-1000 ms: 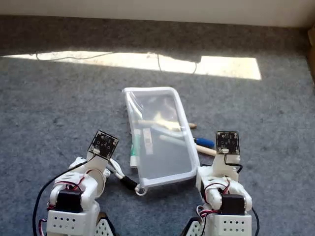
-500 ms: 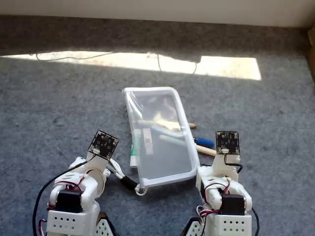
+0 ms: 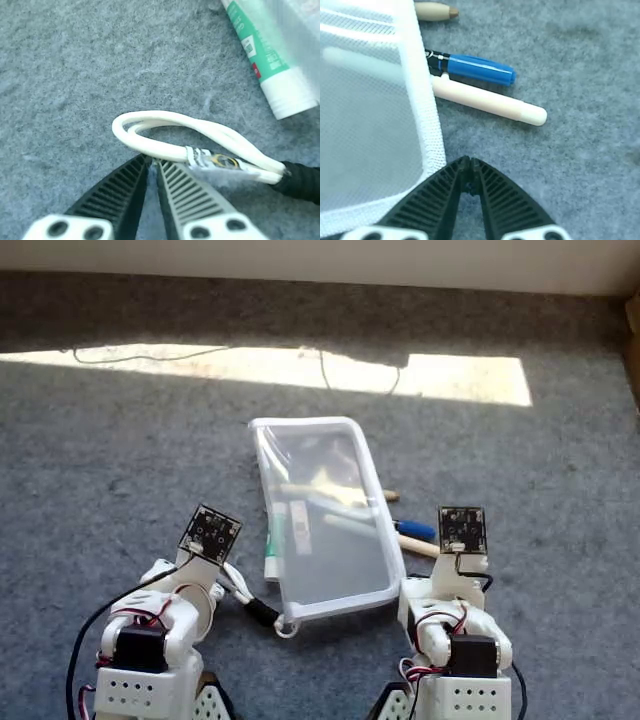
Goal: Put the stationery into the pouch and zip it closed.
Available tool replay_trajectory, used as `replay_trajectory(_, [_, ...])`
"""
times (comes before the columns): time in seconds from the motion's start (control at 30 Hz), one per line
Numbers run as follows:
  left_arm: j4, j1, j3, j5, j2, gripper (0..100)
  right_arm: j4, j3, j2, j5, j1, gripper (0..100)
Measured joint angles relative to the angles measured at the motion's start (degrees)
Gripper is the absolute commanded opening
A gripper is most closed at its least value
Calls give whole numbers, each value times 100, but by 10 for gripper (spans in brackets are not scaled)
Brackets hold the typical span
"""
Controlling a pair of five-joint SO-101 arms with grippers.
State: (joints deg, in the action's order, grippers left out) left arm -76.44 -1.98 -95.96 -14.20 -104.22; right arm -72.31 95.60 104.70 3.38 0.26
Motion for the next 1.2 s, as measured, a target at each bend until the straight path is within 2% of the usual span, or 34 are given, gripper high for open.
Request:
replay_trajectory(0.83, [9, 0, 0, 0, 0, 16, 0, 0, 0, -26, 167, 5])
replay_trajectory(0.97, [18, 0, 0, 0, 0, 14, 0, -387, 18, -26, 211, 5])
replay_trajectory(1.2, [88, -1011, 35, 0, 0, 14, 0, -1433, 26, -44, 202, 5])
